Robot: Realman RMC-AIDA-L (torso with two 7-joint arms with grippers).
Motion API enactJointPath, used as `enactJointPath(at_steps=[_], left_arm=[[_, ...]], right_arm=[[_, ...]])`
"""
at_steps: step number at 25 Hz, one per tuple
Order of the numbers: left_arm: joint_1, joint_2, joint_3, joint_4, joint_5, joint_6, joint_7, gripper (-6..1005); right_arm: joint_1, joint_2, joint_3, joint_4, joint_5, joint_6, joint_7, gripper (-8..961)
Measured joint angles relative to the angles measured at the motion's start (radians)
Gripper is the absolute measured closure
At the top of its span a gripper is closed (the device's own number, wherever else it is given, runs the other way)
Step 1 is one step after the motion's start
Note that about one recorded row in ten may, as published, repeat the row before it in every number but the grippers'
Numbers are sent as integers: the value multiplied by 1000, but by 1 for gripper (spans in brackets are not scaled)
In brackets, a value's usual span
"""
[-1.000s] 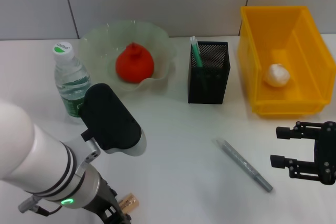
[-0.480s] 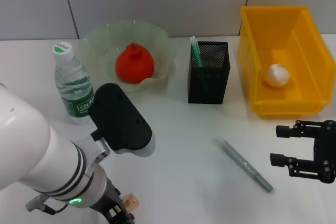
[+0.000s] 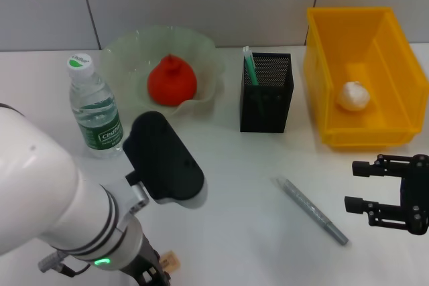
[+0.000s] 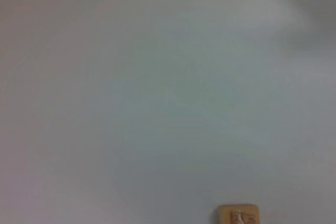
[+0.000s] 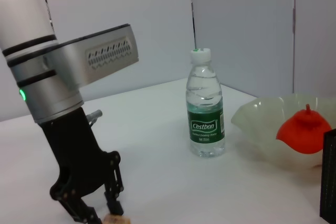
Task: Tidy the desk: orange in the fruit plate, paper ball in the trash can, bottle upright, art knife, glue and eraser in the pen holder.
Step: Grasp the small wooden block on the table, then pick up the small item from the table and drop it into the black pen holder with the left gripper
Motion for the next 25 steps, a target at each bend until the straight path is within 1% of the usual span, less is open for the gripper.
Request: enactJointPath(at_steps=[5,7,11,15,16,17,18,21,23,25], left_arm=[[-14,0,24,-1,4,3,-10,550],[-14,0,23,6,5,3,-14,732],[-8,0,18,33,5,6,-17,729],[10,3,-23,123,6,29,-12,726],[10,3,-23,123,6,29,-12,726],[23,5,-67,177,5,33,2,725],[26,6,-78,188,4,33,7,724],[24,6,-155,235,-8,24,38,722],[0,6,-219,247,-37,-1,64,721],[-27,6,-265,245,-73,-29,87,720]], right_arm=[[-1,0,0,3,0,0,3,311],[-2,0,0,5,0,0,4,311],[-5,0,0,6,0,0,5,311],[-7,0,0,7,6,-5,5,311],[-7,-1,0,7,7,-7,5,311],[-8,-1,1,7,7,-8,6,311],[-8,-1,1,7,8,-9,6,311],[-9,-1,2,7,8,-13,7,311],[-9,1,2,7,8,-22,7,311],[-10,1,2,8,8,-24,8,312]])
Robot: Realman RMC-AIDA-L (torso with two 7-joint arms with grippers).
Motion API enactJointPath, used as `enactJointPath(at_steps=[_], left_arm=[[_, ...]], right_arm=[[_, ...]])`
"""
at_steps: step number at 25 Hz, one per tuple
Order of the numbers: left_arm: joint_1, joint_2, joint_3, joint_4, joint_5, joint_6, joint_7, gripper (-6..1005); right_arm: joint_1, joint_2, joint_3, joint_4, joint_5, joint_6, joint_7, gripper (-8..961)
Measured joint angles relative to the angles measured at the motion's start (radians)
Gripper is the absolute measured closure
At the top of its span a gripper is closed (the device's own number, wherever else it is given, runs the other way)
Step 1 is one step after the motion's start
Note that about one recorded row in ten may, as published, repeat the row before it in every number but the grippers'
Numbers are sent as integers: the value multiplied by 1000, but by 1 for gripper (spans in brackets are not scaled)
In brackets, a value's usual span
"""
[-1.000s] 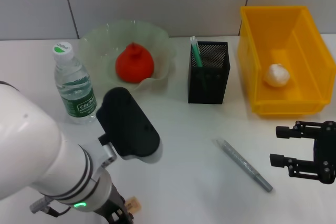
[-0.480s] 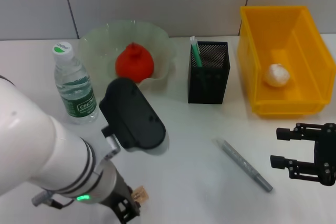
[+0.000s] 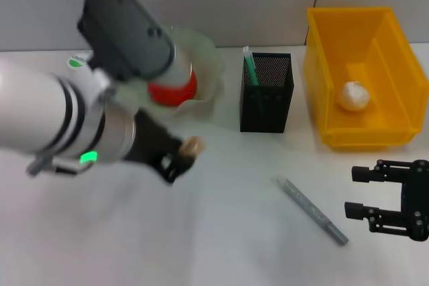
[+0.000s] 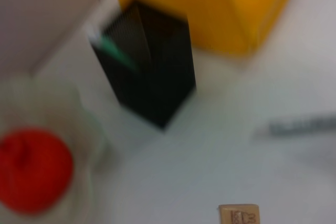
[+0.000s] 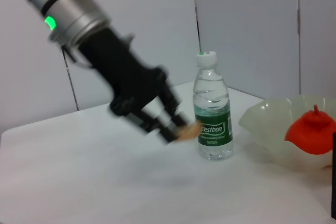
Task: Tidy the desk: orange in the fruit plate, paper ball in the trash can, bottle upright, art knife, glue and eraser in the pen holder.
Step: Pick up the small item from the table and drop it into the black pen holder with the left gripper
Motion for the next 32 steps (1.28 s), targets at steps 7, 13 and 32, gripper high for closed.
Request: enactJointPath(at_steps=[7,13,32], left_arm=[[-94,-4,-90,-88,-62,-182,62,715],[-143,-6,-102,-262,-178,-413,140,711],[-351,-6,-104,-899,-725,-886,507,698]], right_arm=[[-2,3,0,26,3,-11,10,312],[14,5,0,51,4,-12,10,312],[35,4,-11,82,4,-19,13,311]])
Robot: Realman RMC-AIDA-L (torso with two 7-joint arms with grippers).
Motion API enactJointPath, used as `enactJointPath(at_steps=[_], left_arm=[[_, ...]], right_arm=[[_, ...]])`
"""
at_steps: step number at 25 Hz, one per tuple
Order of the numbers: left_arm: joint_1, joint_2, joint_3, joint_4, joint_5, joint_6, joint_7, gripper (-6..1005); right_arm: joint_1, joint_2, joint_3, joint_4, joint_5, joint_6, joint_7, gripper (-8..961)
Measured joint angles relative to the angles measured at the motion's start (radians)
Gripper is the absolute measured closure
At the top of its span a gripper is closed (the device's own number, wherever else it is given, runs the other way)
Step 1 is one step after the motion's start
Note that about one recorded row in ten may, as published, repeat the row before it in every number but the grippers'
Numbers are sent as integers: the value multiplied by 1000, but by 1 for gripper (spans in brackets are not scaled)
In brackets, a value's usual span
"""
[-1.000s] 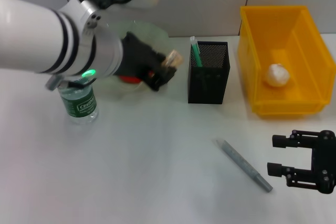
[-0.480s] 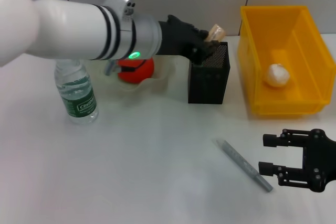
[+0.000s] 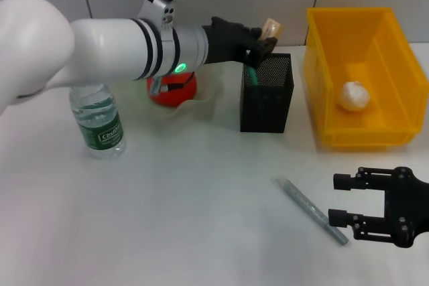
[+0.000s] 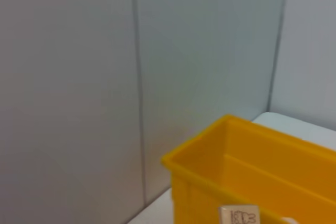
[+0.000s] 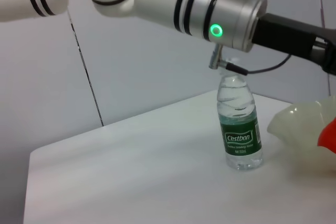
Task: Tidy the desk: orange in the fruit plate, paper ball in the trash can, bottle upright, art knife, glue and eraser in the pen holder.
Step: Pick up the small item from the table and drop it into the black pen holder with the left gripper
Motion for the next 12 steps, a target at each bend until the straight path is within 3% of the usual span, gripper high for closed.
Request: enactJointPath(at_steps=[5,12], left_arm=[[-12,0,19,-81,-82,-70,76,694],[-14,0,28,-137,-144,-113,115,689]], right_arm=[[0,-1,9,-5,-1,-1,6,312],[-9,-2,127,-15,0,0,17,312]])
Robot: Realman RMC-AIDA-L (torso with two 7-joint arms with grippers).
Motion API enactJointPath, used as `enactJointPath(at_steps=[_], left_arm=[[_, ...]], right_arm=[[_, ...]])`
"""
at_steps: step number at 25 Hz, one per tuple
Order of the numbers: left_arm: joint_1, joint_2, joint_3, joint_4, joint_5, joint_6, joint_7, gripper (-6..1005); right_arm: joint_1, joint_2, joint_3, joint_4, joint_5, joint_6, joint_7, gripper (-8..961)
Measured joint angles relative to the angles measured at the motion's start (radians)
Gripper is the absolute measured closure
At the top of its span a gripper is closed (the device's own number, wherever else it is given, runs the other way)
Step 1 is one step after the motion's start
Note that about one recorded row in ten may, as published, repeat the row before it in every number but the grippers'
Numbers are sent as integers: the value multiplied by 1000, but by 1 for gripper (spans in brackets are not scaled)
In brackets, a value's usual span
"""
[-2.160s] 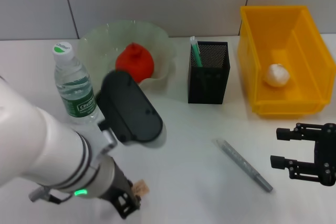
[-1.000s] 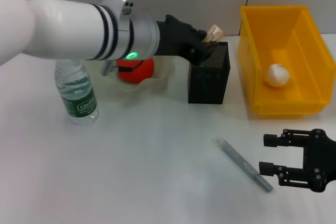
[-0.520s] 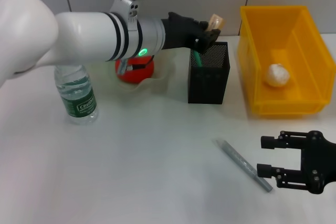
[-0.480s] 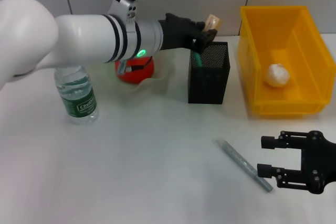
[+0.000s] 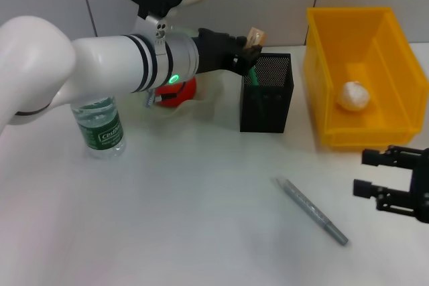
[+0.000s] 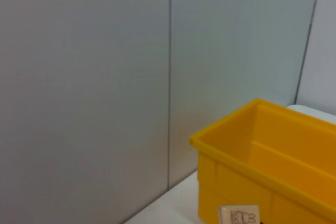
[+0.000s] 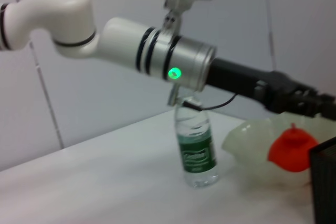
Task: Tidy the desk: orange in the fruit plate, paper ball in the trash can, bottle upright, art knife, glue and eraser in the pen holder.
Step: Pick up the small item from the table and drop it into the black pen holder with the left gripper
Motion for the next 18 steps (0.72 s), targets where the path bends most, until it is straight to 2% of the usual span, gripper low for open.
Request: enactJointPath(at_steps=[4,12,18], left_arm=[[2,0,16,-7,-12,-4,10,686],[10,0,98,28,-29,-5,12,681],[4,0,104,21,-56,-24,23,677]], right_arm=[[-9,-2,35,-1,-3,-1,-3,311],[-24,-5,39,-1,-5,7,-5,312],[-21,-3,33,0,-6,5,-5,312]])
